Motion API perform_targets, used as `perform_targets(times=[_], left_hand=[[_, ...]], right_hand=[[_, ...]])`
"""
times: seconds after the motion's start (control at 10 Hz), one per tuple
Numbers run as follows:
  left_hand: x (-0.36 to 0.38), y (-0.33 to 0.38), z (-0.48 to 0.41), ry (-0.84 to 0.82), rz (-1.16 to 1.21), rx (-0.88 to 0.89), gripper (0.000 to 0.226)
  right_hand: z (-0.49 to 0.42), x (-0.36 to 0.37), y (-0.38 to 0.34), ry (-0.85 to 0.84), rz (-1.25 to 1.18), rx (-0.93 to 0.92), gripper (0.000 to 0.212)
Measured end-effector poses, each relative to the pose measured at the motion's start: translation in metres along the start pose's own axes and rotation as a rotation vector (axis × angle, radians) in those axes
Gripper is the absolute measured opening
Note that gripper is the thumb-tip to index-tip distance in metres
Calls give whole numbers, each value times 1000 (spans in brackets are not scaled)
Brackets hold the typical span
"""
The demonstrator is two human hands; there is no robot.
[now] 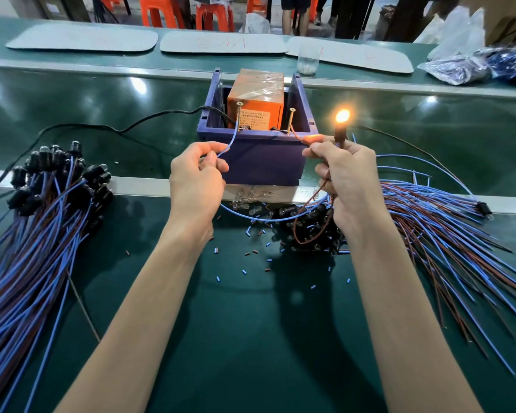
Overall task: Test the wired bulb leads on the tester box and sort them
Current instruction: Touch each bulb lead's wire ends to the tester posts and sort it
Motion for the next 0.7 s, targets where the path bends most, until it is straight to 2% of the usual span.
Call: perform_targets(times=[0.7], left_hand=[[8,1,4,-61,-24,-4,33]], right_hand=[[6,15,2,-56,42,-11,27]])
Point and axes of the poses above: each hand's wrist, its own z-axis away from the middle knuckle, its own x-axis out of the palm, y = z × x, the point moved 7 cm from there along -z, towards the middle knuckle, and after that the axes turned 2 degrees about z, right-handed, at the moved point
